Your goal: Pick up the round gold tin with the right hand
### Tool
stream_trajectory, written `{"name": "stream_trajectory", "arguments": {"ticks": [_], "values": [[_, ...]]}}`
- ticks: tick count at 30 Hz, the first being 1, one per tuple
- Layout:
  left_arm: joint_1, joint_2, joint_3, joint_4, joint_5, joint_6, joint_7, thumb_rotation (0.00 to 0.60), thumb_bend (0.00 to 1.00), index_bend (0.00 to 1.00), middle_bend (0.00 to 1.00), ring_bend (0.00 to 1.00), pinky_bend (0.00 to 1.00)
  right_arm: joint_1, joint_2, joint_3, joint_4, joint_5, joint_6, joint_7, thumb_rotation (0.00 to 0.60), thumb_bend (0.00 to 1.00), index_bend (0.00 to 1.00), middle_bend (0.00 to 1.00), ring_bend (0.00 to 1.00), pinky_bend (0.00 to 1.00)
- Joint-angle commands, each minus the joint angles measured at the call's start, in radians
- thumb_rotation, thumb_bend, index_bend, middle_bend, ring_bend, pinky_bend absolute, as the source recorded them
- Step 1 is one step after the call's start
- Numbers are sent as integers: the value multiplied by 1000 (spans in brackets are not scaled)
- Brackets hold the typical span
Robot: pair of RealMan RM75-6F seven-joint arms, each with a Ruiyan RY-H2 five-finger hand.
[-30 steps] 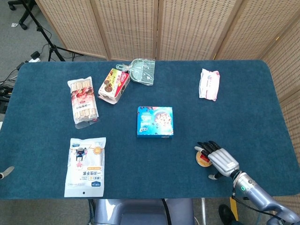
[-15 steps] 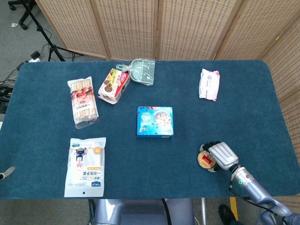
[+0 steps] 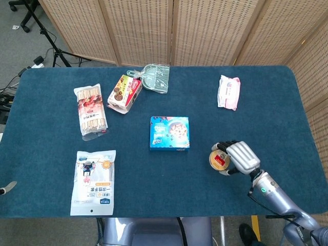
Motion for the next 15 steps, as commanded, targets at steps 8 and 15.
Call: {"name": "stream_trajectory", "arguments": {"ticks": [8, 15], "values": [[-38, -13, -25, -10, -46, -55, 44, 600, 0, 0, 0, 0, 0, 356, -102, 271, 121, 605, -330, -324, 600, 311, 501, 525, 426, 422], [-57, -25, -42, -10, -107, -96, 77, 600, 0, 0, 0, 0, 0, 479, -256, 289, 332, 770, -386, -376, 600, 260, 509, 515, 426, 421]]}}
